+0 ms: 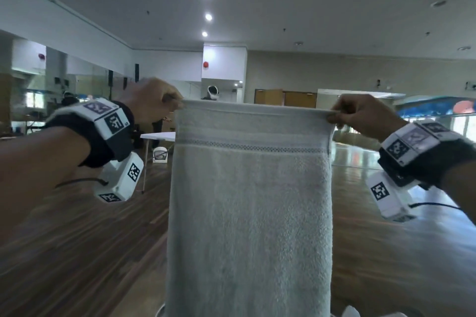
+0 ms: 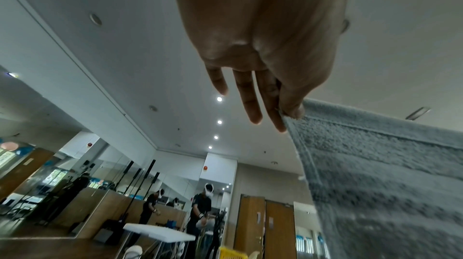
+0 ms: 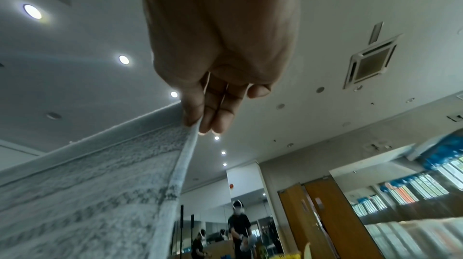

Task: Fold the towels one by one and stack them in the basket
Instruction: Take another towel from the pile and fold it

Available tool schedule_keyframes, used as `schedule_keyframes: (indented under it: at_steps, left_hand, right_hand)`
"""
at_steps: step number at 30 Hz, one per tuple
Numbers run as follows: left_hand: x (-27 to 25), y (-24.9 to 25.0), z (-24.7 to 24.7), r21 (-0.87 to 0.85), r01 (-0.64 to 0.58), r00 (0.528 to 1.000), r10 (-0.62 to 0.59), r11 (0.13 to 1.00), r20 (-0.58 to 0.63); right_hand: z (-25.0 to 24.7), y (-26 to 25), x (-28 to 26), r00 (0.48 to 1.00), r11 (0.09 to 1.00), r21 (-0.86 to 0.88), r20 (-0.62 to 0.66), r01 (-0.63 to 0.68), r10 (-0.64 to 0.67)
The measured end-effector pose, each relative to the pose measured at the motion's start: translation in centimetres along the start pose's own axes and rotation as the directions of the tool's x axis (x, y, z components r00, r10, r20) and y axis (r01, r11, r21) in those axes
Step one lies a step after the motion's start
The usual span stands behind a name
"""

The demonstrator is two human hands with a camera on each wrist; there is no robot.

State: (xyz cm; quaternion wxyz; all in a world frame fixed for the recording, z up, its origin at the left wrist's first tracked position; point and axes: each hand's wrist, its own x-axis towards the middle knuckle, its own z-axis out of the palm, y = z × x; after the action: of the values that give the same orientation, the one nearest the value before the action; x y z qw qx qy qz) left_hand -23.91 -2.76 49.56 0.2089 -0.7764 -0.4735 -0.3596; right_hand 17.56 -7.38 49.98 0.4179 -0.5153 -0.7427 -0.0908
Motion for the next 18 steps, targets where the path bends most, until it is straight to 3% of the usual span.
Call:
schedule_keyframes:
  at_steps: [5, 14, 18]
  left_hand:
    - [-1.1, -2.2, 8.5, 0.025, 0.054, 0.993, -0.057, 0.998, 0.106]
    - [-2.0, -2.8, 16.3, 0.002, 0.102, 0.995, -0.102, 0.995, -0.003]
    - [-6.0, -3.1, 20.2, -0.022, 0.134, 0.986, -0.131, 0.991, 0.106]
  right_hand:
    - [7.0, 4.4, -0.5, 0.99, 0.995, -0.042, 0.104, -0.094, 0.098]
    - [13.6, 9.1, -0.4, 0.98, 0.98, -0.002, -0.003, -0.198, 0.198]
    - [17.3, 10.8, -4.1, 0.97, 0.975, 0.007, 0.099, -0.224, 0.223]
